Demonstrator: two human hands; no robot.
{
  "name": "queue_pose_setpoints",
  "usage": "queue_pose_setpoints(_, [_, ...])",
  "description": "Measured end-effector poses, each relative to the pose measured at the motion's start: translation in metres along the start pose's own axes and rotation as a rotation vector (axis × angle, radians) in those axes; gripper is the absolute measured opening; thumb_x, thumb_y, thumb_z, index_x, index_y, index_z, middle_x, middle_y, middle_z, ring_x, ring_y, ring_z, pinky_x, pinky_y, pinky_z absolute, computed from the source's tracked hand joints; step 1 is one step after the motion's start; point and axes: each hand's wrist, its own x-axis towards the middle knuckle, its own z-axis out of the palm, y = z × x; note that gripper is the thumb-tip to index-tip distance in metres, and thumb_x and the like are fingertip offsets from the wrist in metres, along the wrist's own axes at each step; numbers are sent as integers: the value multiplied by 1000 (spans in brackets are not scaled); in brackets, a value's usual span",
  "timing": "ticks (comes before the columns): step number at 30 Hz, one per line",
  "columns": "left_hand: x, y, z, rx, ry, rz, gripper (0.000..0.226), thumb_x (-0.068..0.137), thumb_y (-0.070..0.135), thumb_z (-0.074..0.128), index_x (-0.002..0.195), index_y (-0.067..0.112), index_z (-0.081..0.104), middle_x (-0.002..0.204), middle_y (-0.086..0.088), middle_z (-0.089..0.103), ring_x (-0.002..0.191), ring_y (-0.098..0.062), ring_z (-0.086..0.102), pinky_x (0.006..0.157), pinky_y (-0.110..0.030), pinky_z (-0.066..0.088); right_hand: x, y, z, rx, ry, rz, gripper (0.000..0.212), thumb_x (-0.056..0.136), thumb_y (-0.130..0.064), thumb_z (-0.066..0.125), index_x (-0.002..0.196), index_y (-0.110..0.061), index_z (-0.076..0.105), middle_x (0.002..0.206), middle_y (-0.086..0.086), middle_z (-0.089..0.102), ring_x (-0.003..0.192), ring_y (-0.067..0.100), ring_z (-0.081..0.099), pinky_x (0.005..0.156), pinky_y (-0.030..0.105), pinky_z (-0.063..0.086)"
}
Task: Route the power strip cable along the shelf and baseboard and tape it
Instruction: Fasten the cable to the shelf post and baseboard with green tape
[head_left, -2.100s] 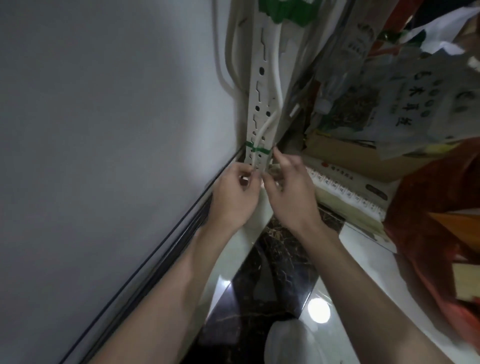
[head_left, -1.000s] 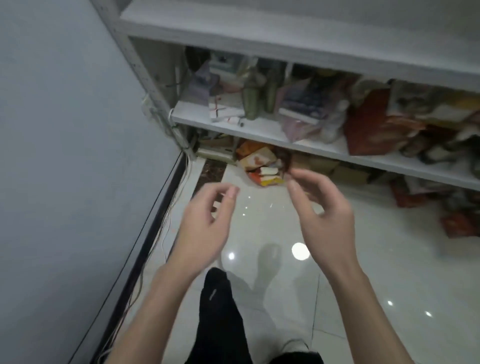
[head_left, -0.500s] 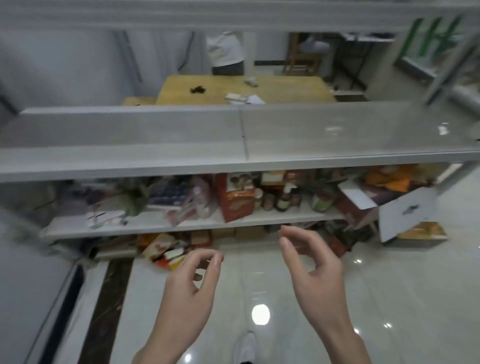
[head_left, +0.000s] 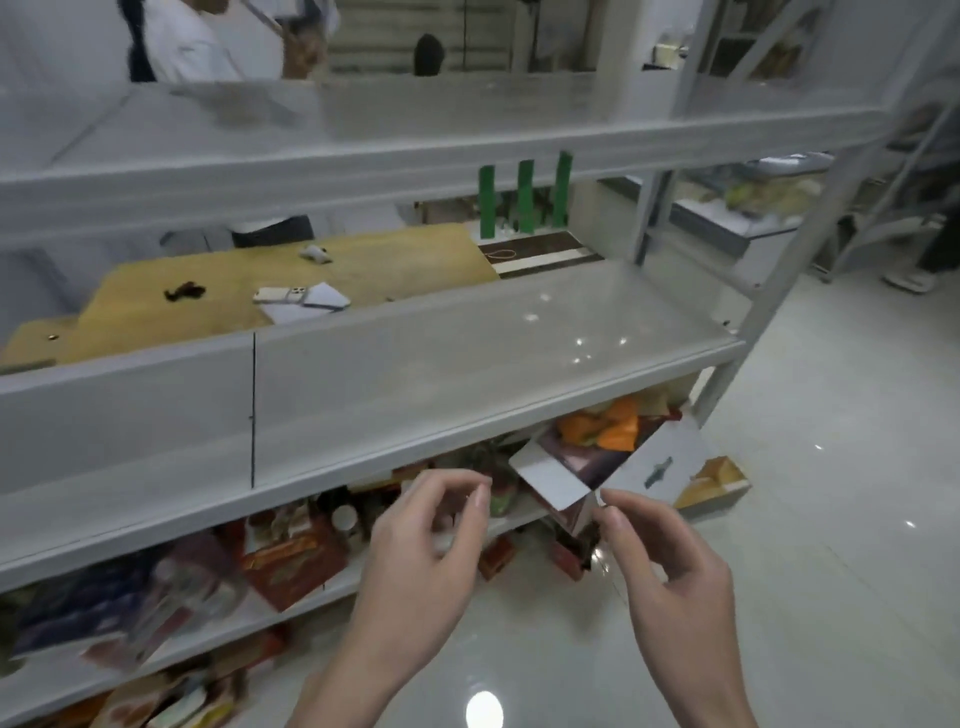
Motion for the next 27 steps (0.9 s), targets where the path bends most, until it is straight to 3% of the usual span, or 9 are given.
queue_pose_setpoints(3, [50, 19, 31, -36, 144, 8, 10, 96, 25, 62, 101, 29, 71, 93, 17, 69, 89, -6, 66, 72, -18, 53, 66, 7, -8, 23, -86, -43, 12, 93, -21, 68, 99, -30, 75, 97, -12, 76, 95, 6, 70, 79, 18, 55])
queue_pose_setpoints(6, [98, 42, 47, -50, 293, -39, 11, 99, 26, 61, 106, 29, 69, 100, 16, 69, 94, -2, 64, 74, -16, 53, 129, 3, -5, 78, -193, -56, 10, 93, -26, 69, 100, -29, 75, 96, -7, 77, 94, 15, 73, 86, 41, 59])
queue_pose_setpoints(8, [133, 50, 53, -96, 397, -113, 13, 99, 29, 60, 111, 29, 66, 104, 17, 68, 97, -3, 65, 78, -17, 51, 165, -8, 3, 89, -280, -79, 10, 93, -31, 67, 100, -32, 74, 97, -10, 76, 91, 16, 73, 85, 46, 60])
queue_pose_setpoints(12, [193, 52, 59, -119, 502, -235, 35, 99, 35, 60, 132, 25, 58, 122, 12, 64, 104, -6, 62, 85, -22, 50, 221, -26, 22, 66, -459, -180, 14, 95, -36, 64, 107, -35, 71, 100, -20, 72, 98, -1, 66, 85, 27, 56])
queue_pose_setpoints(16, [228, 51, 69, -181, 509, -242, 36, 100, 31, 61, 134, 20, 59, 124, 9, 66, 109, -10, 65, 94, -34, 56, 250, -31, 44, 93, -516, -205, 16, 96, -33, 65, 110, -30, 72, 101, -15, 73, 99, 2, 66, 86, 26, 56])
queue_pose_setpoints(22, [251, 46, 74, -260, 639, -226, 5, 97, 25, 66, 100, 24, 70, 95, 3, 75, 83, -7, 67, 62, -11, 47, 270, -28, 59, 111, -558, -197, 14, 96, -31, 66, 108, -28, 73, 99, -14, 74, 97, 2, 67, 83, 22, 56])
queue_pose_setpoints(27, [253, 41, 73, -202, 653, -213, 12, 98, 26, 66, 99, 16, 73, 83, 7, 74, 72, 1, 65, 61, -9, 46, 280, -24, 61, 117, -565, -173, 14, 96, -31, 66, 108, -27, 73, 100, -12, 74, 98, 3, 68, 83, 23, 55])
